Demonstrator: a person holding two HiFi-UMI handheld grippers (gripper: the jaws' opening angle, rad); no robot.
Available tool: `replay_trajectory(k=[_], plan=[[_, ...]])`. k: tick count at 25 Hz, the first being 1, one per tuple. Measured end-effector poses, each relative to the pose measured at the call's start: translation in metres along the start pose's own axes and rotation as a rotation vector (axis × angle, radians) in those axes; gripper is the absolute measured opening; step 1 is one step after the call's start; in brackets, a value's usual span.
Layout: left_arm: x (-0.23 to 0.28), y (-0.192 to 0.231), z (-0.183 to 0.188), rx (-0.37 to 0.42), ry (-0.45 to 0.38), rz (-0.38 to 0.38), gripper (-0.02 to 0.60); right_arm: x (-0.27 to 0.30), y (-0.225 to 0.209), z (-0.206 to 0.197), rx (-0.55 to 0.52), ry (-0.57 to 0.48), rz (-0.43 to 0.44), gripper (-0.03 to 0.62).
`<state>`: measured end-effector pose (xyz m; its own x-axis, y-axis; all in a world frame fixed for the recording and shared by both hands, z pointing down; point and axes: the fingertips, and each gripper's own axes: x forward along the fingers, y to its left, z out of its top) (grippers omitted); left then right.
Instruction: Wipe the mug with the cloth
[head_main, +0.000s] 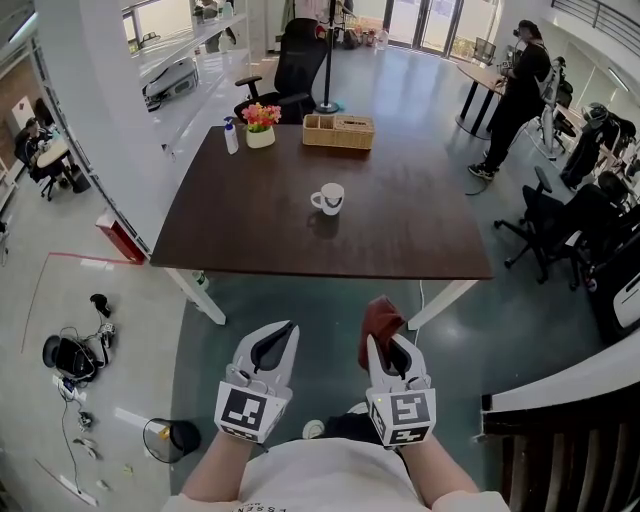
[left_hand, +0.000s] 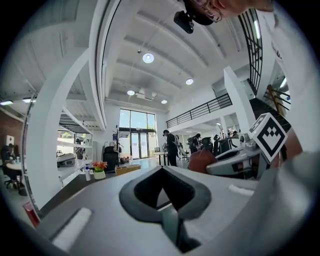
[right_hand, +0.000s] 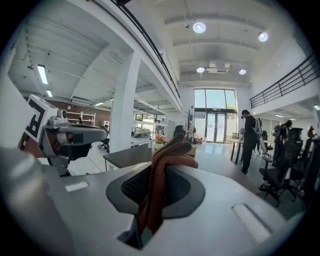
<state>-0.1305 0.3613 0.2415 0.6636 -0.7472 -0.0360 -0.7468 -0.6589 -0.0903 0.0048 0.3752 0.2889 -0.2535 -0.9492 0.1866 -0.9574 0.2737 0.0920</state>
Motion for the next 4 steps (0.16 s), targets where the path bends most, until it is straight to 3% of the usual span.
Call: replay_trajectory(k=[4], plan=[[0.0027,0.0031,-0.0003,-0.001,-0.007,0.001,0.000,0.0016,-0.0030,0.0031,-0.003,-0.005,0.000,0.077]])
